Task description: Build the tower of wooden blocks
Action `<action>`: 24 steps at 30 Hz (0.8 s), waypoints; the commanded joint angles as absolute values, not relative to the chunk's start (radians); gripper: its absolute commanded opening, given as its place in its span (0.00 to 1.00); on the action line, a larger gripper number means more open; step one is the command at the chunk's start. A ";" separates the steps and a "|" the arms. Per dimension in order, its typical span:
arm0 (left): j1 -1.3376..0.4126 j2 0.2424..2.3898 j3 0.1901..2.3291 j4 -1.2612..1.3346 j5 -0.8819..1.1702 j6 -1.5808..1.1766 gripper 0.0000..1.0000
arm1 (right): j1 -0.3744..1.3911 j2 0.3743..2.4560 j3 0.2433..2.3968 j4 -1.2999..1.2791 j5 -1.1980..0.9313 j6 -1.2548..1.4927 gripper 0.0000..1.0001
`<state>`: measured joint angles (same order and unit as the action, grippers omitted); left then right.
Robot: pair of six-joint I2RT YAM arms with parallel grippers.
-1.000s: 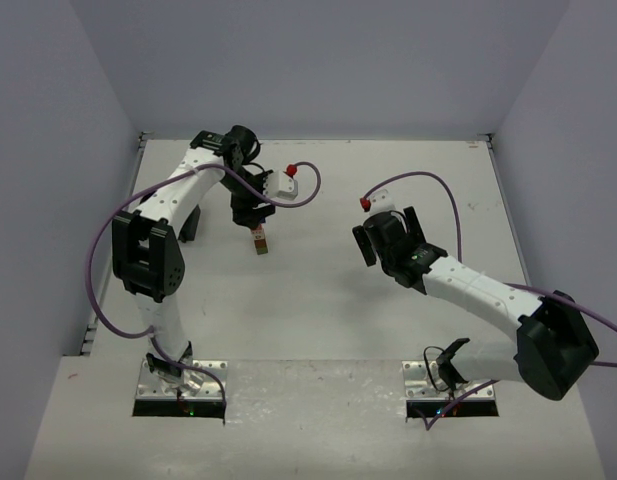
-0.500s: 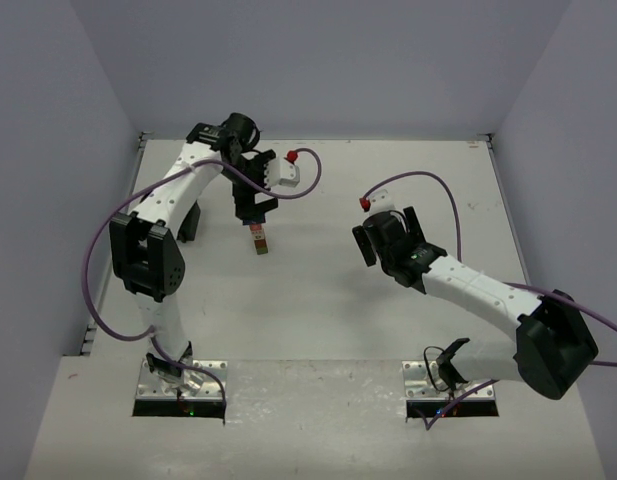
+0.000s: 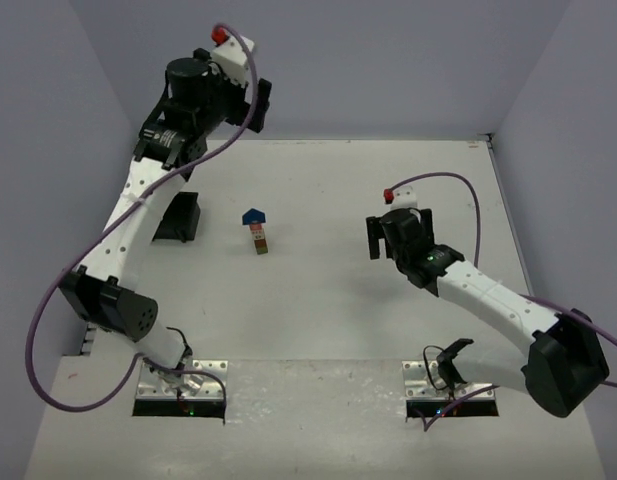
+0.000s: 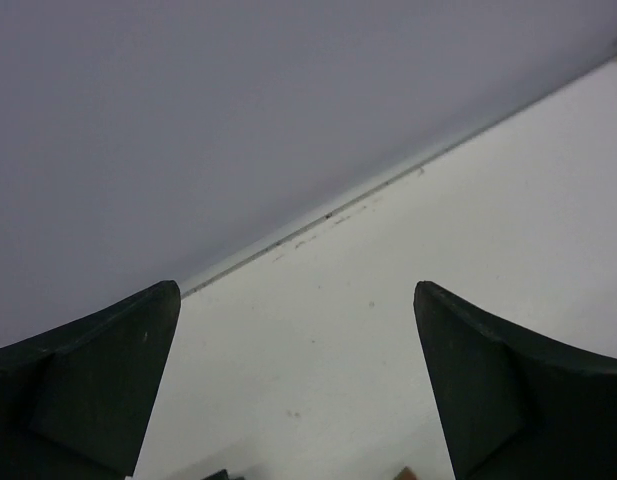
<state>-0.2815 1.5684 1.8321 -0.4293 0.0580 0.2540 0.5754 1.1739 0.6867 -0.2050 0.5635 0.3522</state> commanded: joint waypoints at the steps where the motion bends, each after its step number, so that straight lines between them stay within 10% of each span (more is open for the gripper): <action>1: -0.276 1.384 1.608 -0.184 -0.237 -0.312 1.00 | 0.510 1.064 0.613 -0.186 0.516 0.504 0.99; 13: -0.276 0.998 0.923 -0.373 -0.578 -0.629 1.00 | 0.457 0.700 0.378 -0.193 0.474 0.575 0.99; 24: -0.276 0.890 0.803 -0.390 -0.637 -0.709 1.00 | 0.456 0.704 0.406 -0.267 0.537 0.632 0.99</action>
